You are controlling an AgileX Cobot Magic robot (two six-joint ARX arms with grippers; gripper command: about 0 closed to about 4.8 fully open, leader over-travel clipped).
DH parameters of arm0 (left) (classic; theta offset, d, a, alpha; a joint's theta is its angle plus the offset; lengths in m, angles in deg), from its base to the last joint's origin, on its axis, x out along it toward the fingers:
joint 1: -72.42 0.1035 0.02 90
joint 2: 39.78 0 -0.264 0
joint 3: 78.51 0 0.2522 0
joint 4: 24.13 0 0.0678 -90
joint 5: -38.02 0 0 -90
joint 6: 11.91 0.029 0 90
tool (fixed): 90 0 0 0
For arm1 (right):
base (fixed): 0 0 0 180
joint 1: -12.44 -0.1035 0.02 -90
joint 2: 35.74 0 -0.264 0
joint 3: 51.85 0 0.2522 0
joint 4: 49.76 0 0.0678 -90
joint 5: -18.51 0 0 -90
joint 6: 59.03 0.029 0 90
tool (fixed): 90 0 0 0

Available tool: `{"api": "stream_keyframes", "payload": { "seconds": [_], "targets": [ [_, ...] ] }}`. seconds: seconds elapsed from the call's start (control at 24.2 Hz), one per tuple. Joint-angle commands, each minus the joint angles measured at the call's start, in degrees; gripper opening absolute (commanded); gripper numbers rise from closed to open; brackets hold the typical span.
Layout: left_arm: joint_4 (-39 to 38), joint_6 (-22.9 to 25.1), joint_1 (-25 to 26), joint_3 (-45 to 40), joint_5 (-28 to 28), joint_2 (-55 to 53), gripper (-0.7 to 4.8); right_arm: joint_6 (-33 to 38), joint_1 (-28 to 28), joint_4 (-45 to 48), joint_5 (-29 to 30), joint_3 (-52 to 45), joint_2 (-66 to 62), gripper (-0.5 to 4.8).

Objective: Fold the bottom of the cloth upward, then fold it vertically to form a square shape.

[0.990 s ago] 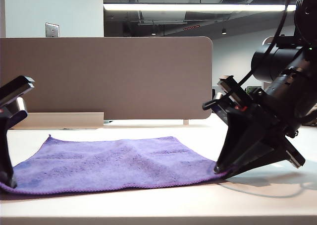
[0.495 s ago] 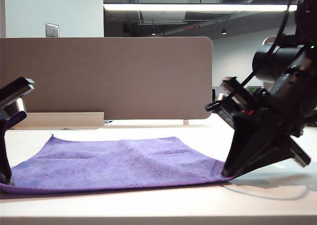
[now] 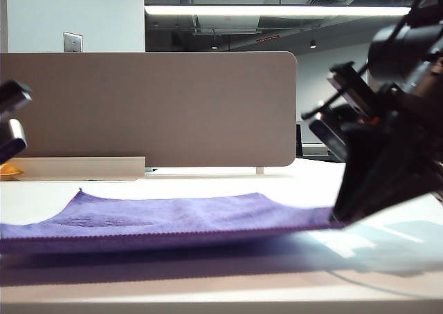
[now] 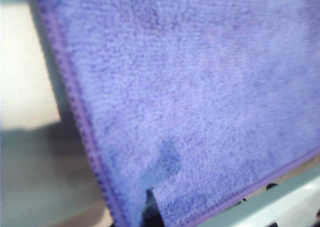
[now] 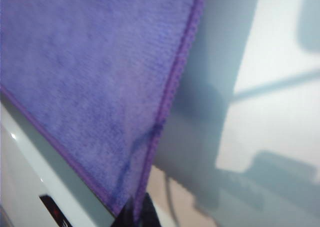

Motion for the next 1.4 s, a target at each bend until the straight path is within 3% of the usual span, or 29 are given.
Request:
{"api": "stream_keyframes", "payload": {
  "seconds": [0.04, 0.29, 0.66, 1.07, 1.4],
  "targets": [
    [-3.76, 0.22, -0.04, 0.07, 0.85, 2.36, -0.06, -0.15, -0.94, -1.18, -0.28, -3.10, 1.68, -0.02],
    [-7.17, -1.77, -3.32, 0.07, 0.87, 5.75, -0.06, 4.13, -5.09, 3.28, -0.52, -12.41, 8.33, -0.02],
    [-6.69, -10.05, -11.87, 0.09, 0.90, 11.37, -0.06, 11.34, -5.64, 3.45, 0.48, -13.79, 20.37, -0.02],
    [-0.24, -14.53, -12.02, 0.20, 1.60, 13.55, -0.06, 18.93, -5.62, 11.63, 1.25, -13.75, 21.35, -0.02],
    [10.99, -21.92, -9.03, 0.20, 4.94, 13.55, -0.06, 26.05, -5.49, 22.75, -0.44, -13.66, 20.98, -0.02]
  ]
}}
